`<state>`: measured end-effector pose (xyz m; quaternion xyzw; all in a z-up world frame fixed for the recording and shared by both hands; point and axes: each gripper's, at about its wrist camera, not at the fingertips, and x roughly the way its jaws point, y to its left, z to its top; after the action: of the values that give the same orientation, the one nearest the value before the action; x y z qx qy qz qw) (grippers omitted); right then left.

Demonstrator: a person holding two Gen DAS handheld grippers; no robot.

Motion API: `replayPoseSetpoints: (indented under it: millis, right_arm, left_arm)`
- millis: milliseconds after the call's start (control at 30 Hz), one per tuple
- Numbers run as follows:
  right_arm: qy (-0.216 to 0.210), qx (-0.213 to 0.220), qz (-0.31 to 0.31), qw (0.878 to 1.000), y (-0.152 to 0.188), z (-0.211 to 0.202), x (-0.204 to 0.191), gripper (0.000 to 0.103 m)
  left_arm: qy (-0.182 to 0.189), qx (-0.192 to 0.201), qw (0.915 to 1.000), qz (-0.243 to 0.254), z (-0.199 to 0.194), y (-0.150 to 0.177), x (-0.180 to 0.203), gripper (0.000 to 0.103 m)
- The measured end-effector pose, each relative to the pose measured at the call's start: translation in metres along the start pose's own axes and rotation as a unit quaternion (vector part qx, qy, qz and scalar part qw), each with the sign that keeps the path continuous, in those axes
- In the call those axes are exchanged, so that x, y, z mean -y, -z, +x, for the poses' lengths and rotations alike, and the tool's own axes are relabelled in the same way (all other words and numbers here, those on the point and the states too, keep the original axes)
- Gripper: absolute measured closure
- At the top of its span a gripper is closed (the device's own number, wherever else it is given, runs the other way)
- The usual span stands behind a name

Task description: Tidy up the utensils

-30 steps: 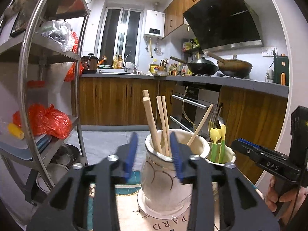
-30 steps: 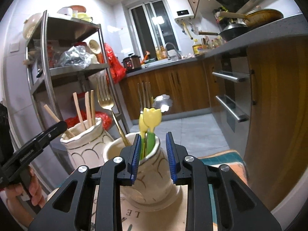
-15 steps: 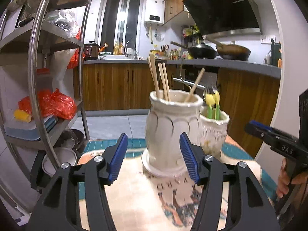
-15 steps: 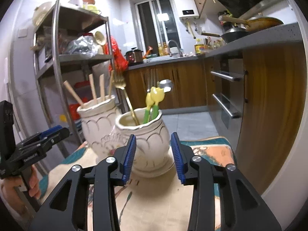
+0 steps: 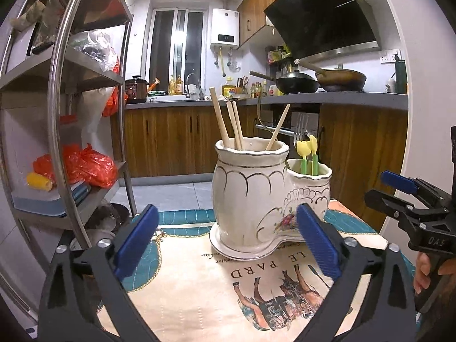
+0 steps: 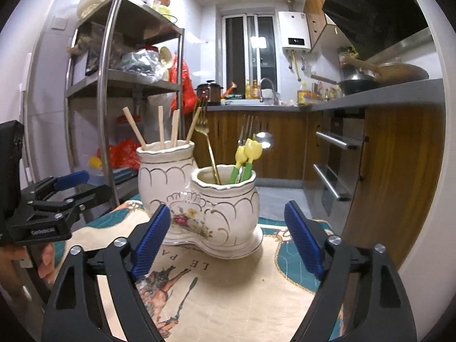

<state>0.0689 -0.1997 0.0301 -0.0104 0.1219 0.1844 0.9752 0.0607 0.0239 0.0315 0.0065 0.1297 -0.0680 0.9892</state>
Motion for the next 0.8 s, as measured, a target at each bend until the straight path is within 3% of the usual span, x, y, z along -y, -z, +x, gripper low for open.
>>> replayPoseSetpoints:
  millis: [167, 800]
  right_arm:
    - [0.004, 0.001, -0.005, 1.0, 0.0007, -0.0008, -0.0014, 0.013]
    - [0.01, -0.001, -0.002, 1.0, 0.0009, 0.0002, 0.0006, 0.012]
  left_arm:
    - [-0.001, 0.001, 1.0, 0.004, -0.0008, 0.0004, 0.0011, 0.006]
    - [0.001, -0.01, 1.0, -0.002, 0.0023, -0.0005, -0.0005, 0.006]
